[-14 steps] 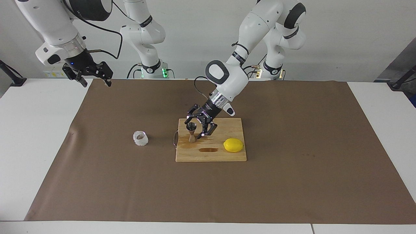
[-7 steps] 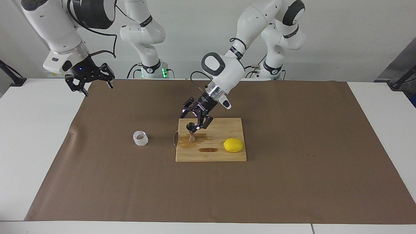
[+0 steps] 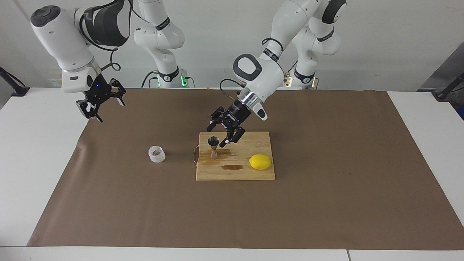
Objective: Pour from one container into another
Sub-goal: 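Open the left gripper and withdraw while the right gripper reaches the cup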
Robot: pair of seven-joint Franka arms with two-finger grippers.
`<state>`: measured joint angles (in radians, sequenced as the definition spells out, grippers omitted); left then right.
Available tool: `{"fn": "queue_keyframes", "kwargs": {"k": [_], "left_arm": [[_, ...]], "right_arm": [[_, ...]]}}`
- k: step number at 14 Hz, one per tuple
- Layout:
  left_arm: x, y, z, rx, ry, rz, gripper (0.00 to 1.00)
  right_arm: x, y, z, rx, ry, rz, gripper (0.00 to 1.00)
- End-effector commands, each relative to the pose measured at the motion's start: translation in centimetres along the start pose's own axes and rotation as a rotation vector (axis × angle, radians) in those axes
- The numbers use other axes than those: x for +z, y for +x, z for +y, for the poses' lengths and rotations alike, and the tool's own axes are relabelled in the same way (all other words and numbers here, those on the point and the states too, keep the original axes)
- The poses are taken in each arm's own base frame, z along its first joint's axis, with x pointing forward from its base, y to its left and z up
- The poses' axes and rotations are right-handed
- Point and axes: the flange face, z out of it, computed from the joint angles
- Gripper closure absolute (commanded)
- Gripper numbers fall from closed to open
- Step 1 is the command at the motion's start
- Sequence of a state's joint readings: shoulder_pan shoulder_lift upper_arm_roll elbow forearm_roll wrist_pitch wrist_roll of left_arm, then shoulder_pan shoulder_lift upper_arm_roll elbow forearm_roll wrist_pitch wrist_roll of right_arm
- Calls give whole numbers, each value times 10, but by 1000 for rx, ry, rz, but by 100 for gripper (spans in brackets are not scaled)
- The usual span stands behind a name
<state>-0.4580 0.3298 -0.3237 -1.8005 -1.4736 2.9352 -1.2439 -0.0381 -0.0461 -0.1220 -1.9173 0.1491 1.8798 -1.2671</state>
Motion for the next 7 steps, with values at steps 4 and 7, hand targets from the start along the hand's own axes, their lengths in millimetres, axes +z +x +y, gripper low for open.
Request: {"fn": "queue_keyframes", "kwargs": {"k": [4,7], "left_arm": [[-69,26,47,233,190,81,0],[-90,33,56,455,289,217,0]], "right_arm": [[87,-24,39,-137,107,242,0],[124,-23,38,-188,140,352,0]]}}
